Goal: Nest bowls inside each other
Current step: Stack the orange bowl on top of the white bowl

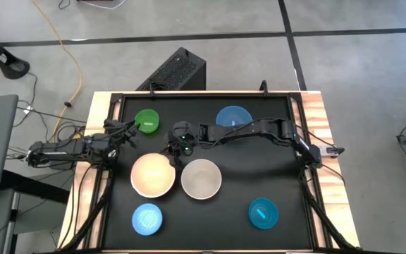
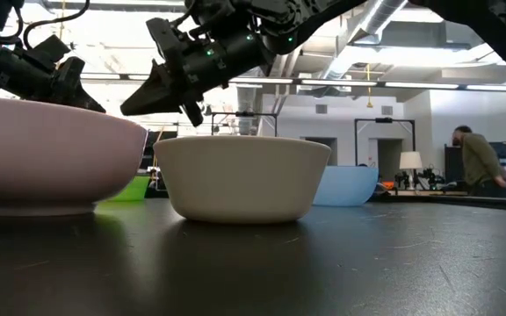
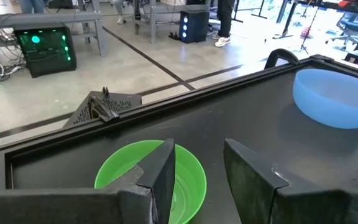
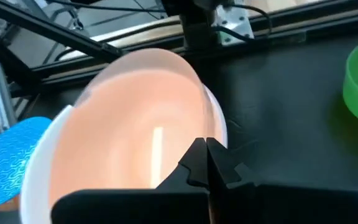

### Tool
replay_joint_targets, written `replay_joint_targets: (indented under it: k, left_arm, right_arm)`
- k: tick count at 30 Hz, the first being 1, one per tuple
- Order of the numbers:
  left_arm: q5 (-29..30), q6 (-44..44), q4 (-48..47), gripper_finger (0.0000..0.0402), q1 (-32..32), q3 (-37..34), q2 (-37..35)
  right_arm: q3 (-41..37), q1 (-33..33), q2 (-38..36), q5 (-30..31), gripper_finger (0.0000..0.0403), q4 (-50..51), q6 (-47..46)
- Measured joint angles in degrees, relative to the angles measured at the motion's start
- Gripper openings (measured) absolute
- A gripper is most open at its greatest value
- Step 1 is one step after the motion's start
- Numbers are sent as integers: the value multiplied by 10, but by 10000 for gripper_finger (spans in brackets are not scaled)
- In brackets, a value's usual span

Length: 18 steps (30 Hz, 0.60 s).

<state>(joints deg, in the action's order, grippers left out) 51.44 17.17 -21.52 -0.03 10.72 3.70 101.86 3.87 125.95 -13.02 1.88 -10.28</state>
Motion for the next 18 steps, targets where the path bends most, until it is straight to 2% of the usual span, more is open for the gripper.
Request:
replay_joint_targets:
  k: [5,8,10,12,18]
  left_arm:
    - [0,0,0,125,0,0,0]
    - [-1,0,1,125,0,0,0]
    - [-27,-2,13,125,0,0,0]
    - [-95,-37,45,125,0,0,0]
    - [-411,-124,157,125,0,0,0]
  right_arm:
    - [0,0,-4,9,5,-20,16]
    - [1,0,-9,-10,4,-54,16]
    - [2,0,-9,-19,4,-64,15]
    - [2,0,-5,-19,4,-62,15]
    - [1,0,-5,-20,4,-77,18]
